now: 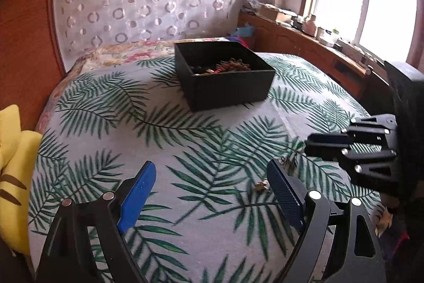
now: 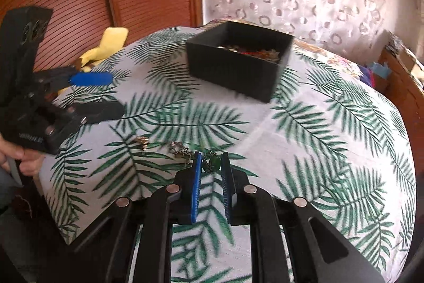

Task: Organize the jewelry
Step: 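Grasp the green-pendant chain with the right tool while the left tool grasps another chain, then carry both chains into the black box and open both tools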

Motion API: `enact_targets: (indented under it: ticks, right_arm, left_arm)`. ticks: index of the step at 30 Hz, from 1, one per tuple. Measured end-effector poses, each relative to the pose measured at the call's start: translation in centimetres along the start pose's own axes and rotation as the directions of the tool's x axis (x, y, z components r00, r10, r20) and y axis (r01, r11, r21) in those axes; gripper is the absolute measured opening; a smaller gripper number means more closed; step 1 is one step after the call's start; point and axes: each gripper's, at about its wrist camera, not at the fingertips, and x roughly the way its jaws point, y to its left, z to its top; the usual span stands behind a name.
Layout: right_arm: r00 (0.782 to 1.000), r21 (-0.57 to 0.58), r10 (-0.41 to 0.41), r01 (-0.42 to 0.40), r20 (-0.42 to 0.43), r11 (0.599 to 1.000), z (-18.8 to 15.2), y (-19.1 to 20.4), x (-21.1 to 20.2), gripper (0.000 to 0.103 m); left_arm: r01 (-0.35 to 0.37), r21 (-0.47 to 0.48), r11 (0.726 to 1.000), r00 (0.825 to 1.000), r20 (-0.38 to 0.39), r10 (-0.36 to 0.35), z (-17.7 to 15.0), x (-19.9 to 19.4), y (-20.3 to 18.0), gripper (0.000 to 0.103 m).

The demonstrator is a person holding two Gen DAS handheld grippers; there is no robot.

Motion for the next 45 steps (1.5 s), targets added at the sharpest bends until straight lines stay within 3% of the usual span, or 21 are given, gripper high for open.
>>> enact_targets:
  ticks: [3,8,16,29,45]
  right_arm:
    - [1.0,0.018,-0.004,0.004,0.006,1.0,-0.5,-0.7,-0.4,0.016]
    - [1.0,0.03,-0.001,0.001,0.011,1.0,-0.8,-0.9,-0.4,0.016]
    - [1.0,0.042,0.007,-0.008,0.018,0.999,-0.8,-1.2,-0.4,0.016]
    - [0.996,0.025,0.002,-0.004,0.09,1.0,2.3,-1.8,-2.4,0.016]
    - [0.976,-0.053,-0.06,0.073,0.209,0.996,11.8,-3.2,-3.3,0.016]
  left_arm:
    - [0.02,0.025,0.999,1.0,-0.014,-0.019,-0.3,0.3,-1.2,0.077]
    - [0.043,0.069,0.997,0.997,-0.064,-0.039,-0.5,1.6,-3.1,0.043]
    - [0.079,0.098,0.992,0.991,-0.111,-0.068,-1.1,2.7,-4.2,0.01]
    - [0.096,0.078,0.992,0.995,-0.024,-0.095,2.1,1.1,-3.3,0.006]
    - [0.028,0.093,0.995,0.999,0.041,-0.032,8.4,2.4,-1.4,0.006]
